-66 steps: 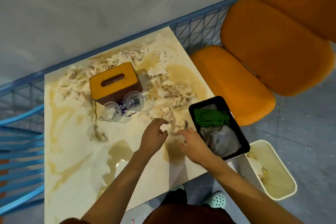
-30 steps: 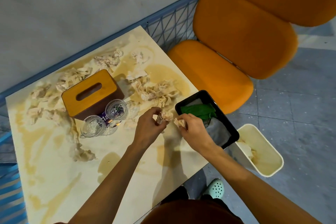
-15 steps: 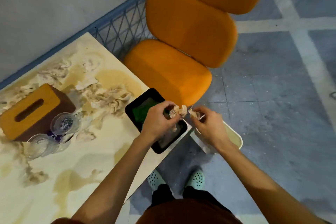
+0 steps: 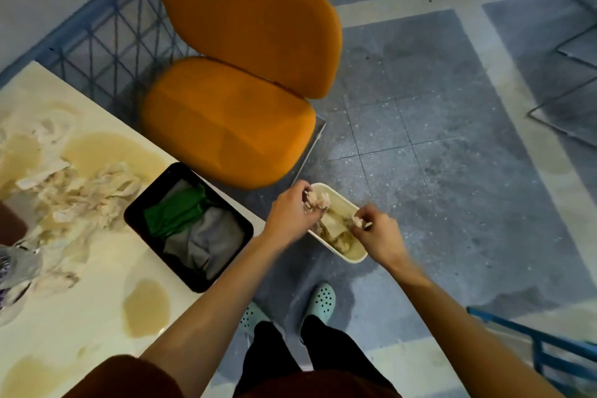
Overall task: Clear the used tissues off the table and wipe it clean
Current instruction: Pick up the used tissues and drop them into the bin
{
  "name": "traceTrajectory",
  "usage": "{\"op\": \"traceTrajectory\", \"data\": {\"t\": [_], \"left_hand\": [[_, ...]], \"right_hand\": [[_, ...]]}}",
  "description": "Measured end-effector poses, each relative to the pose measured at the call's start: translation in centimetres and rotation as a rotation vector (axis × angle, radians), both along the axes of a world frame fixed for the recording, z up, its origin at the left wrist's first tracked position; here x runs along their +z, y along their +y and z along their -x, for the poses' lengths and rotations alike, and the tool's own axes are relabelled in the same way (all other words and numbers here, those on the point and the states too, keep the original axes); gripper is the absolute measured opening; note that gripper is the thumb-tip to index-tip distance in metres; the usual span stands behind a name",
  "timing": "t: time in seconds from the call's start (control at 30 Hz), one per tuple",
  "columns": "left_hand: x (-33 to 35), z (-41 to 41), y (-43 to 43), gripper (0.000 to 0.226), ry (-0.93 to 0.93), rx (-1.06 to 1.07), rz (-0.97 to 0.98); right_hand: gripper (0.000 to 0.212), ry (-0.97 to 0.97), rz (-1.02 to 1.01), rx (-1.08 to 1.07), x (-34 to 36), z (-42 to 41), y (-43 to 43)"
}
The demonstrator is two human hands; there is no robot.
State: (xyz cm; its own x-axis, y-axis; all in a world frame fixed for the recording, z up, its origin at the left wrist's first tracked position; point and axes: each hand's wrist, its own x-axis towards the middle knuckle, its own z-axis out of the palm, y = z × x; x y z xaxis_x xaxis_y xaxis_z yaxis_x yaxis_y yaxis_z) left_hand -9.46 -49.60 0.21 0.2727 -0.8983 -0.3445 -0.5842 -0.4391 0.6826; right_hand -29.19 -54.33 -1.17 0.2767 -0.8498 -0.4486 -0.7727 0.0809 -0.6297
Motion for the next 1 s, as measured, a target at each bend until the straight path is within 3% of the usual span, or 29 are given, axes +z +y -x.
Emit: {"op": "traceTrajectory", "data": {"t": [0.23, 0.43, 0.57, 0.87, 1.0], "left_hand": [[-4.7, 1.7, -2.2, 0.045, -0.021, 0.015, -0.117], [-7.2, 2.6, -1.8, 0.068, -0.035, -0.038, -0.301], [-7.8, 2.9, -0.8, 0.058, 0.047, -0.027, -0.289], [-7.1, 2.7, 0.8, 0.036, 0.133, 0.079, -0.173], [-5.1, 2.9, 1.4, 0.033, 0.175, 0.118, -0.106]], "right_hand": [[0.020, 0.039, -0.100, -0.024, -4.5, 1.9, -1.1], [0.016, 0.049, -0.140, -0.042, -6.4, 2.5, -1.9], [0.008, 0.047, -0.160, -0.039, -7.4, 2.3, -2.0], [0.047, 0.129, -0.188, 0.076, -7.3, 0.3, -2.4], [0.037, 0.129, -0.168, 0.141, -5.5, -0.4, -2.6]]}}
